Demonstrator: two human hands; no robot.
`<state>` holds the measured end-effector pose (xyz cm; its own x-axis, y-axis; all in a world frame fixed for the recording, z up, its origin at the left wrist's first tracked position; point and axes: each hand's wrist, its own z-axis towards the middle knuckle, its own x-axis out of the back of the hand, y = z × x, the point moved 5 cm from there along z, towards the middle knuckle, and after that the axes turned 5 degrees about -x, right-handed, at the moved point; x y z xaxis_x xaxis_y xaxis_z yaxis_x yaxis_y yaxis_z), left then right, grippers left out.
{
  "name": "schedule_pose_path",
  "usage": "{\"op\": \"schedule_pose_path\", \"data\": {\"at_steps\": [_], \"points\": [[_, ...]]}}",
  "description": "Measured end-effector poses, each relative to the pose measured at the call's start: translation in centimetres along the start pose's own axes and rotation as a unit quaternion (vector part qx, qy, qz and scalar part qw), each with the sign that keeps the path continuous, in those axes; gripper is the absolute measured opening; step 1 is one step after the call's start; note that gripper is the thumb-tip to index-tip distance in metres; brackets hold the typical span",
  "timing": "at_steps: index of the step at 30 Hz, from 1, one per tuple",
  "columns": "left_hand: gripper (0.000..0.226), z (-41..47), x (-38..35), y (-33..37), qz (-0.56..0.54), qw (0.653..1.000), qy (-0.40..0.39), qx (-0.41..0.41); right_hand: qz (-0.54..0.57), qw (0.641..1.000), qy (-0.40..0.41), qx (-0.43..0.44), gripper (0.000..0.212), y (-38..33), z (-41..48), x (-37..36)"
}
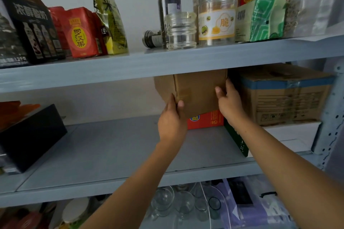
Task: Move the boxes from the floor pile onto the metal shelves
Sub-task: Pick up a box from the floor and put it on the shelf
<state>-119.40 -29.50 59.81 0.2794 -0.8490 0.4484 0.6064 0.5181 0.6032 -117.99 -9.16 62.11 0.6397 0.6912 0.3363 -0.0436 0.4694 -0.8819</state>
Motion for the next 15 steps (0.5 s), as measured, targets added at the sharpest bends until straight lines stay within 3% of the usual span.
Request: {"op": "schedule_pose_path", "data": {"at_steps": [3,6,8,10,12,15], "points": [[0.053,-1.2,-1.6,1.2,0.010,0.999,-0.018,-0.029,-0.063,0.998,0.001,0.007,0.058,-1.6,0.1,-1.1],[0.051,0.3,-4.0,1.2,-0.059,0.989,-0.115,-0.074,-0.006,1.000,0.001,0.024,0.048,-3.7,-0.6,-2.5],[0.054,2.2,-4.2,0.9,-0.087,0.979,-0.155,-0.104,0.061,0.997,-0.005,0.036,0.060,-4.2,-0.7,-3.2],[0.049,4.1,-3.4,0.3,-0.112,0.971,-0.182,-0.108,0.044,0.998,-0.003,0.035,0.074,-4.3,-0.4,-3.2],[0.042,5.8,-1.6,-0.9,-0.110,0.981,-0.131,-0.094,-0.027,1.000,-0.001,0.011,0.075,-4.2,0.5,-2.7],[0.046,8.5,2.8,-6.3,-0.089,0.988,0.120,0.040,-0.093,0.995,0.004,-0.023,0.063,-3.8,2.1,-2.3]]}}
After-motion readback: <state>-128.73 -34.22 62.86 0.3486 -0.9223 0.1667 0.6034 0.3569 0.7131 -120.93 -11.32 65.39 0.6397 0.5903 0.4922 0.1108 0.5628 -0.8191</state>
